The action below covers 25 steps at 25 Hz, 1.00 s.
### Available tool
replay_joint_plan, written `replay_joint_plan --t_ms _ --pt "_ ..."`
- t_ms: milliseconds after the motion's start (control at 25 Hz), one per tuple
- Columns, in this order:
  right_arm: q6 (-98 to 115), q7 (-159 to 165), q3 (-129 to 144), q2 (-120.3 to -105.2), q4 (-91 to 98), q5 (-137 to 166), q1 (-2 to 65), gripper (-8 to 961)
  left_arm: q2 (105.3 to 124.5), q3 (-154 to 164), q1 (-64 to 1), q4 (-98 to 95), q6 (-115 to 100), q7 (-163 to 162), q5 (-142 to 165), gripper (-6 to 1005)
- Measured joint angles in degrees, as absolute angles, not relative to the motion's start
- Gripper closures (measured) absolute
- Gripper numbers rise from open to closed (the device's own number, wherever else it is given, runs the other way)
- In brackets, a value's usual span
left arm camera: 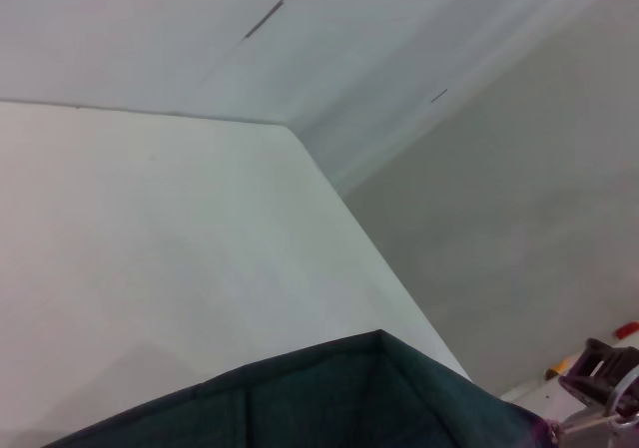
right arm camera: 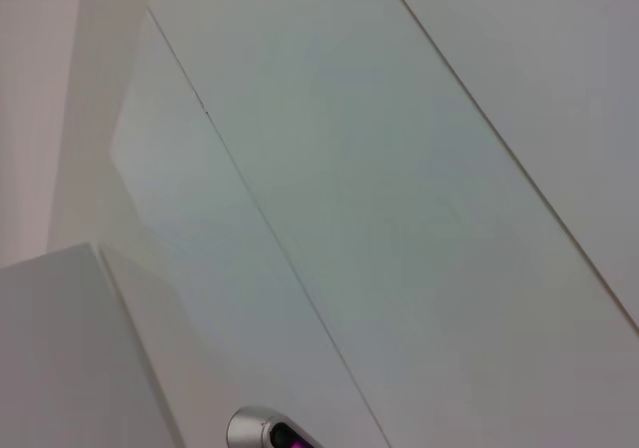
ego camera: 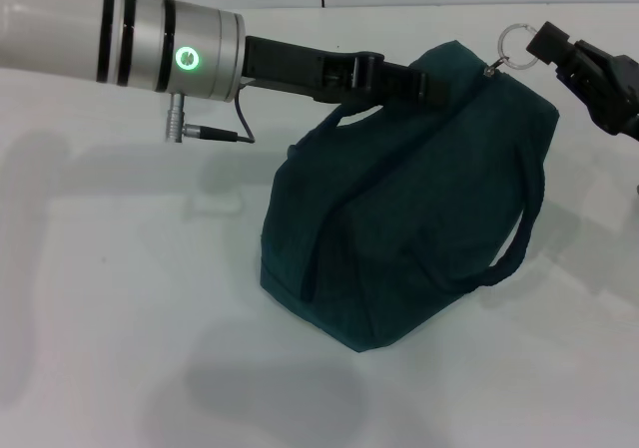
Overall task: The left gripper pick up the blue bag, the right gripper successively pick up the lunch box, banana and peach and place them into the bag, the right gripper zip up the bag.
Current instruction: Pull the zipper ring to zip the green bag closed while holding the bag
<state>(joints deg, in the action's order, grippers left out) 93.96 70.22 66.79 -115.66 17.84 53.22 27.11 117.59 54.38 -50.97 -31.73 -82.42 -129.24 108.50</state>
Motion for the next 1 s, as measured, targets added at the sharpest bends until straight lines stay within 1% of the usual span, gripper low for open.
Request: replay_joint_plan --t_ms 160,400,600,800,1000 --pt "94.0 70.2 66.6 -115.66 17.6 53.2 27.0 948 118.09 54.3 -50.7 -31.7 -82.5 -128.3 108.4 587" --pt "93.8 70.3 66.3 -115.64 15.7 52.7 26.9 948 118.21 54.4 -50.3 -31.7 -82.6 -127.8 108.3 644" --pt "93.6 70.5 66.2 -115.60 14.7 51.9 26.5 948 119.12 54.4 -49.1 -31.7 -83.5 -124.7 107.0 692" --pt "93.5 70.6 66.2 -115.49 13.4 50.4 26.2 948 119.27 54.6 -47.6 -31.8 -84.7 -122.6 104.0 772" --pt "93.9 71.2 66.2 -115.40 12.7 49.1 25.5 948 119.27 54.5 -47.4 -32.2 -85.4 -122.5 103.8 875"
